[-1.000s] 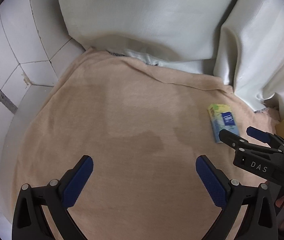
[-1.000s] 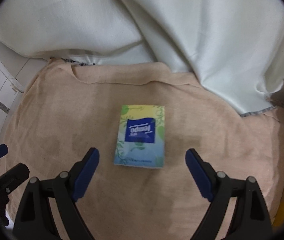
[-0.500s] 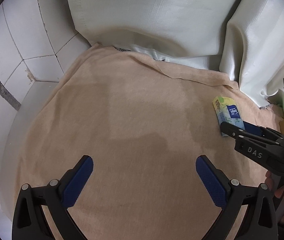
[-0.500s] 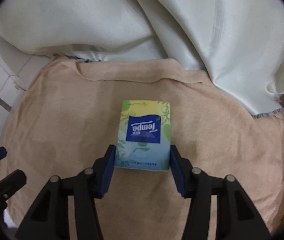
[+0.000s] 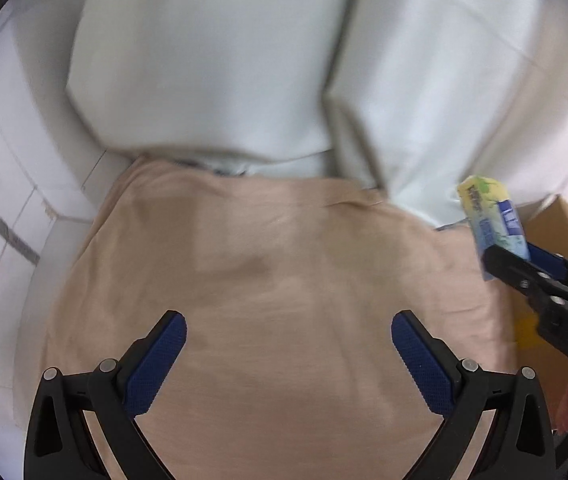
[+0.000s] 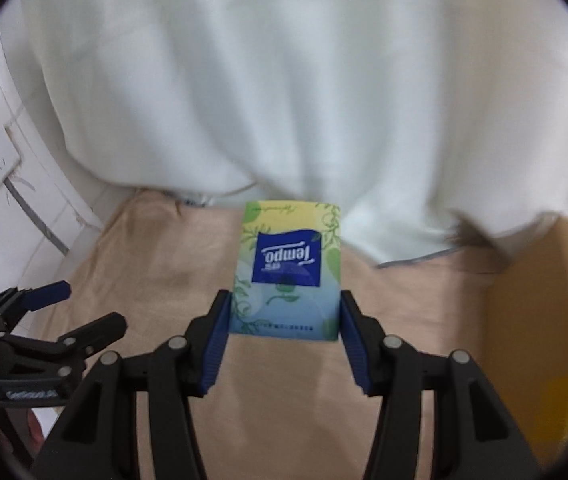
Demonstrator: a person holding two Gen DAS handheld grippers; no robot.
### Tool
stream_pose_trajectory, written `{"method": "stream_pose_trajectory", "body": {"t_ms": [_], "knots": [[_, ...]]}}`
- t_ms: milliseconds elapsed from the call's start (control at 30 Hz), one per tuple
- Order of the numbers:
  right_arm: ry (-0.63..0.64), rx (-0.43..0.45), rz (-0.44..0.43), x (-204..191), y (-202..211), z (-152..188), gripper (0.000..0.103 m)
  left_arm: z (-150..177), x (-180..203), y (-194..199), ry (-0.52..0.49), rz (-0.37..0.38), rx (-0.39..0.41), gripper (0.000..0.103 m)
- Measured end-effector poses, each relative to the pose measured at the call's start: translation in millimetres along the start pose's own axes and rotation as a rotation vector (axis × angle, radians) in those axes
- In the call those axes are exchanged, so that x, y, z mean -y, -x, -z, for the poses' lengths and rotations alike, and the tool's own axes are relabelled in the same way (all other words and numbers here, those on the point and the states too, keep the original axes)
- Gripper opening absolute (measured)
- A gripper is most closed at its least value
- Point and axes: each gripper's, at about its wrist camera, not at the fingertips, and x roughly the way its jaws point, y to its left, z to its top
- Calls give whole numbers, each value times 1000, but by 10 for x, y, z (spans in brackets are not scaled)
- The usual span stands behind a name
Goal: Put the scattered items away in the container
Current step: 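Carry the tissue pack over the cardboard box with the right gripper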
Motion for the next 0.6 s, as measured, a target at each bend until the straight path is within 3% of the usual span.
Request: {"method": "stream_pose_trajectory", "body": {"t_ms": [333,600], "knots": [[-86,110,149,1032,1159,260,57,-137,1267,368,-117,145,46,103],[-199,133,254,1734,1636,702,57,-13,2201,482,-251,237,47,103]]}}
